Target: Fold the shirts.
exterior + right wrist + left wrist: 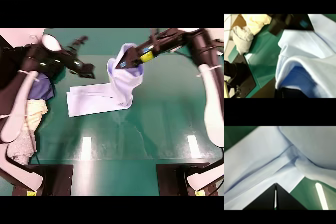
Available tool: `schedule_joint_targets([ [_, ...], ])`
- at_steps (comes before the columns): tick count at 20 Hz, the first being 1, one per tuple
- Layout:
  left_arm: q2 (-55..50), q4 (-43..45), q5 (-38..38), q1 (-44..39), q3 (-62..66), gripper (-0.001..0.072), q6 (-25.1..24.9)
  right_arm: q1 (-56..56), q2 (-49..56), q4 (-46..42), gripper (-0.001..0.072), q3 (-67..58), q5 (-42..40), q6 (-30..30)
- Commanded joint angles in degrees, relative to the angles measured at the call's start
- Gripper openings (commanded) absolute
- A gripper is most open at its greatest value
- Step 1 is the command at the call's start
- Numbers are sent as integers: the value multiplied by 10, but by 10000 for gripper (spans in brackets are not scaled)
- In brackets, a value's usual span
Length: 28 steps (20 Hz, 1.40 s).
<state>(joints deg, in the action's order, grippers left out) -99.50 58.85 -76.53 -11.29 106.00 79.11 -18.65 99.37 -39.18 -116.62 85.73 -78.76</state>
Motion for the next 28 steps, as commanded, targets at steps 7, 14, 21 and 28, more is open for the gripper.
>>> schedule_joint_targets([
  [7,148,54,-74,155,3,24,1,-214,164,38,234,-24,-251,142],
  [14,147,54,-106,155,2,26,1,-134,43,-10,575,89,-165,139],
  [21,146,46,-110,154,-111,567,0,49,-79,-25,574,308,-132,116],
  [28,146,68,53,176,-342,567,17,69,-111,-10,574,409,-141,117],
])
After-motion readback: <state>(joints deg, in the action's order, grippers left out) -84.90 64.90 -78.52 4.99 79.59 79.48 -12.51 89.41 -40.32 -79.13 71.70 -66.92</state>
